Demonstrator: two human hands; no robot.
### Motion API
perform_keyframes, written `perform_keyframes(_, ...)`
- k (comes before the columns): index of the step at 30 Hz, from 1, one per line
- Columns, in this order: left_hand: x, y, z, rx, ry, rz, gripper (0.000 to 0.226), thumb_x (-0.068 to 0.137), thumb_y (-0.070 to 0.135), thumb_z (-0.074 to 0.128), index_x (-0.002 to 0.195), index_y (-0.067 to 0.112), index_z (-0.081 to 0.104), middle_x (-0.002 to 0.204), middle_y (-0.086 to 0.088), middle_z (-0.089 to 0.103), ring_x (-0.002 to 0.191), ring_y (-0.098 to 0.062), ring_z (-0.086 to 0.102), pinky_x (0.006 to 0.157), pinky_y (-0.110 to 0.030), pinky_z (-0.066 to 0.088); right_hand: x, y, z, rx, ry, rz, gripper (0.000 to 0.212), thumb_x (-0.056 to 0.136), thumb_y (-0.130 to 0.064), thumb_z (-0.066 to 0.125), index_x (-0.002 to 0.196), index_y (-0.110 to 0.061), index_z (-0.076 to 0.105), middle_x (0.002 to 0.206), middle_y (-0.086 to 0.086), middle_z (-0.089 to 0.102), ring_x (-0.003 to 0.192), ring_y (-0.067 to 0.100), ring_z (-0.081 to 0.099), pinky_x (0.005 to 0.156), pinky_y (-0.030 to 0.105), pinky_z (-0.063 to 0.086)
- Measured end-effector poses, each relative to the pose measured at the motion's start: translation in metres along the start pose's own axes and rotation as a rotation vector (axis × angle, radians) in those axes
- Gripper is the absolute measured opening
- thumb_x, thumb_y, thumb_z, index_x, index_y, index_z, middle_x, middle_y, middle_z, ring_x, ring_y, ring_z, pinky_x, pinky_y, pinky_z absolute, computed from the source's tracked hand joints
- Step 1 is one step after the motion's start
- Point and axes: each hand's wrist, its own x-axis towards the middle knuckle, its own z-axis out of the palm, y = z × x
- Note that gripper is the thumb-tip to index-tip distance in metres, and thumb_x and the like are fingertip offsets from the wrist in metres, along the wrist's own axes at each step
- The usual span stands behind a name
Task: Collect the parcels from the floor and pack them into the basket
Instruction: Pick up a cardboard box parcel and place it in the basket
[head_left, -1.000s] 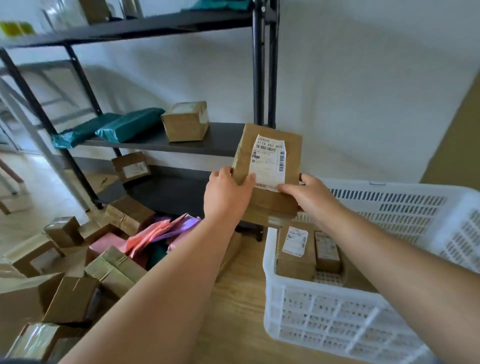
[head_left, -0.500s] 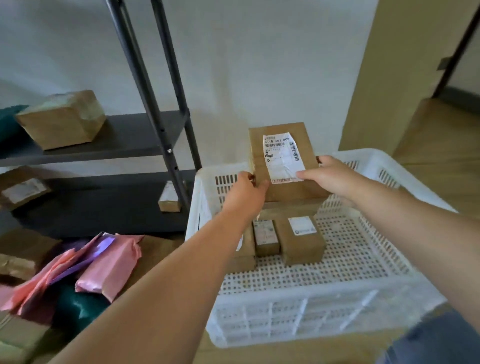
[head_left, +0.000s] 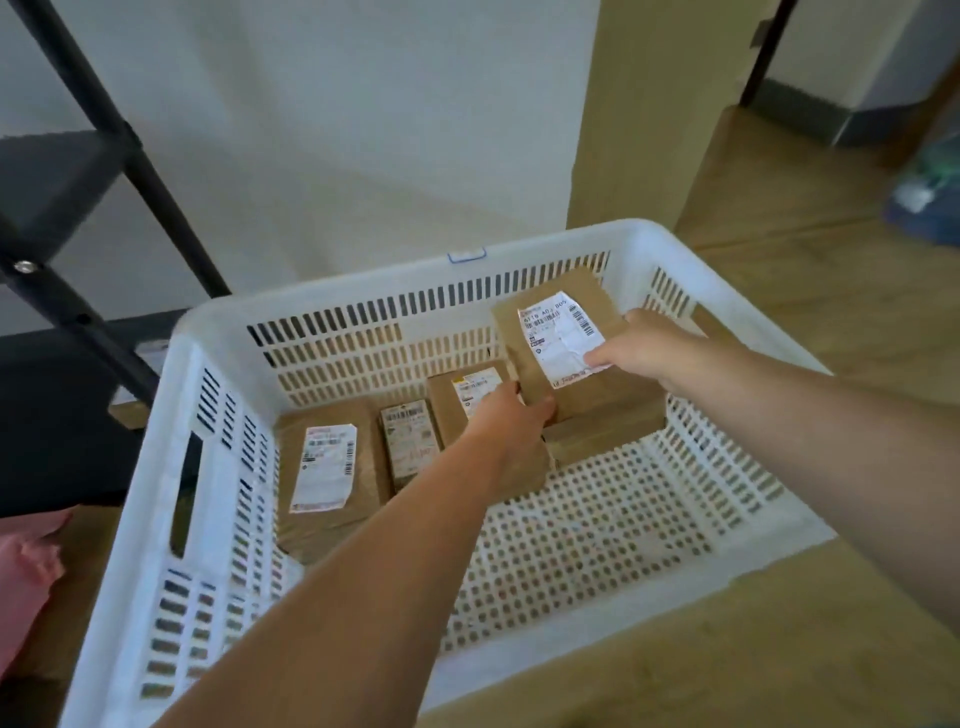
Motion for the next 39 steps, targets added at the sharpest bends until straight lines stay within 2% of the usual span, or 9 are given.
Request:
perform_keyframes(4,0.026,-0.011,0.020,0.026,-0.031,-0.013,0.026,0.097,0.037,0.052,0.113,0.017,0.057,0.107,-0.002,0.066,0.092,-0.020,0.063,0.081,-0.035,0.054,0.039,0.019,0.012,-0.045,-0.033,0.063,0.051,0.081,-0.021,0.075,0.124,-0.004,0.053,0.119,0.011,0.058,0.097,0.027,0.054,0.083,0.032,0.045)
perform_keyframes(9,0.061,-0.022,0.036,0.124,-0.053,-0.016,0.024,0.096,0.036,0.052,0.112,0.019,0.055,0.104,0.000,0.062,0.089,-0.018,0.060,0.080,-0.033,0.052,0.081,0.042,0.030,-0.112,-0.070,0.076,0.055,0.079,-0.024,0.077,0.126,-0.005,0.056,0.122,0.012,0.061,0.096,0.027,0.057,0.076,0.030,0.044)
perform_keyframes(12,0.077,-0.029,0.047,0.201,-0.055,-0.020,0.034,0.093,0.042,0.054,0.118,0.019,0.056,0.109,-0.001,0.062,0.095,-0.019,0.060,0.083,-0.035,0.053,0.101,0.054,0.036,-0.132,-0.085,0.080,0.056,0.079,-0.024,0.077,0.128,-0.007,0.055,0.123,0.011,0.062,0.101,0.028,0.058,0.078,0.030,0.044)
perform_keyframes(15,0.091,-0.040,0.057,0.301,-0.046,-0.031,0.043,0.090,0.050,0.054,0.120,0.019,0.055,0.110,-0.003,0.061,0.104,-0.024,0.057,0.088,-0.043,0.052,0.119,0.068,0.050,-0.138,-0.151,0.100,0.060,0.078,-0.023,0.077,0.132,-0.011,0.054,0.127,0.009,0.061,0.108,0.028,0.059,0.091,0.035,0.047)
perform_keyframes(18,0.095,-0.050,0.059,0.482,-0.039,0.013,0.058,0.092,0.059,0.045,0.135,0.020,0.046,0.127,-0.006,0.050,0.122,-0.028,0.043,0.100,-0.047,0.043,0.131,0.080,0.062,-0.120,-0.182,0.142,0.055,0.083,-0.017,0.072,0.133,-0.007,0.052,0.129,0.010,0.059,0.110,0.029,0.057,0.090,0.034,0.046)
perform_keyframes(22,0.085,-0.060,0.052,0.678,-0.093,0.117,0.073,0.092,0.066,0.038,0.153,0.031,0.018,0.150,-0.005,0.030,0.139,-0.028,0.025,0.111,-0.047,0.029,0.139,0.092,0.077,-0.140,-0.205,0.145,0.058,0.084,-0.016,0.070,0.136,-0.007,0.047,0.132,0.011,0.058,0.112,0.030,0.057,0.092,0.035,0.047)
perform_keyframes(25,0.076,-0.076,0.044,0.829,-0.129,0.176,0.075,0.091,0.060,0.048,0.153,0.031,0.016,0.157,-0.003,0.017,0.145,-0.026,0.012,0.115,-0.047,0.020,0.136,0.097,0.092,-0.247,-0.296,0.118,0.074,0.082,-0.024,0.074,0.145,-0.013,0.035,0.136,0.009,0.052,0.118,0.030,0.053,0.095,0.037,0.044)
perform_keyframes(31,0.074,-0.104,0.030,1.059,-0.124,0.168,0.076,0.098,0.021,0.049,0.154,0.027,-0.002,0.161,-0.006,-0.007,0.148,-0.029,-0.005,0.118,-0.053,0.016,0.135,0.097,0.099,-0.410,-0.316,-0.020,0.075,0.073,-0.028,0.081,0.138,-0.018,0.044,0.119,0.006,0.056,0.102,0.025,0.058,0.086,0.032,0.047)
perform_keyframes(39,0.081,-0.113,0.031,1.104,-0.167,0.196,0.087,0.097,0.018,0.053,0.153,0.031,-0.011,0.161,-0.003,-0.017,0.149,-0.029,-0.011,0.119,-0.053,0.012,0.140,0.094,0.102,-0.526,-0.281,-0.039,0.085,0.072,-0.033,0.083,0.142,-0.018,0.038,0.130,0.009,0.053,0.110,0.029,0.057,0.094,0.039,0.048)
